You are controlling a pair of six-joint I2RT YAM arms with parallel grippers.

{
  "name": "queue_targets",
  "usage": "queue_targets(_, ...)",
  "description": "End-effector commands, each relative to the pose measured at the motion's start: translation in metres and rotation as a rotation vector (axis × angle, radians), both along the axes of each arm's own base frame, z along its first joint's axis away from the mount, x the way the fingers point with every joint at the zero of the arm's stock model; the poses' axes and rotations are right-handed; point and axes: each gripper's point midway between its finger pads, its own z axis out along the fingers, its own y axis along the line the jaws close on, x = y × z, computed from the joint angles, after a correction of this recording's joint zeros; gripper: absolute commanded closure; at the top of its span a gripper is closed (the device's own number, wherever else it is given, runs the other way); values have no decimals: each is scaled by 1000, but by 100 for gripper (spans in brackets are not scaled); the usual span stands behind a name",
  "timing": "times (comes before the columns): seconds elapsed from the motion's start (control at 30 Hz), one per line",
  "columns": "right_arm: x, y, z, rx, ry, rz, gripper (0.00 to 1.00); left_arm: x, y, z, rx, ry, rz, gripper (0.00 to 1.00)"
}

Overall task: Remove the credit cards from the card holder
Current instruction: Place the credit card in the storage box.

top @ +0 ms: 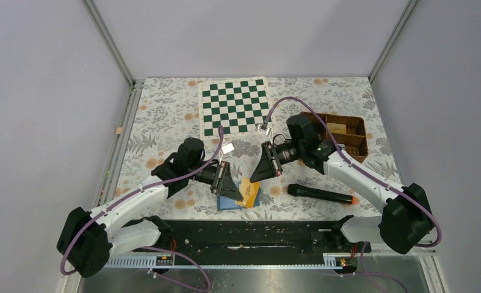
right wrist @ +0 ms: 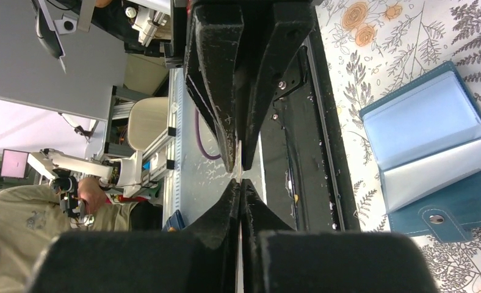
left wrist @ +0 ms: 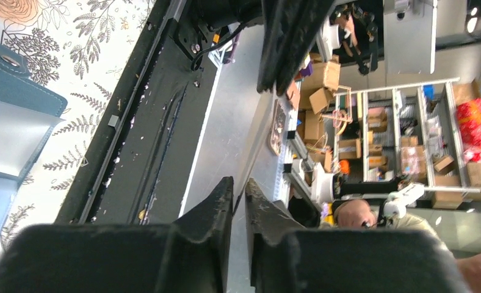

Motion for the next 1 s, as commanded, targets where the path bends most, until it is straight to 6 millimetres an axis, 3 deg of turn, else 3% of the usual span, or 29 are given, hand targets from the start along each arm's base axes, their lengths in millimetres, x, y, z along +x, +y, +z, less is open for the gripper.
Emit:
queue_targets(0.0,-8,0,15,31,-37,26,100,15,-7,17,-39,-74,28,76)
queue_targets(0.13,5,1,20,23,-60,-53,100,20,-5,13,4,-103,61,43)
queue_targets(0.23,18,-6,26,27,-71,-110,100,19,-1,12,25,-125,70,33)
queue_targets(0.33,38,-20,32,32,-68,-195,100,22,5,8,73,-149,95,4)
queue_targets(0.5,79,-53,33,1,-60,-379,100,35,13,-1,173,-212,167,1)
queue_targets(0.63,116,-91,32,-23,-61,-563,100,53,31,-11,331,-273,264,1)
queue_targets(0.77,156,-147,30,-61,-70,-805,100,60,46,-13,419,-337,294,1)
queue_targets(0.83,178,-188,25,-131,-84,-969,100,70,57,-15,477,-385,349,1)
queue_targets(0.97,203,-241,22,-186,-108,-1152,100,81,69,-12,499,-459,445,1)
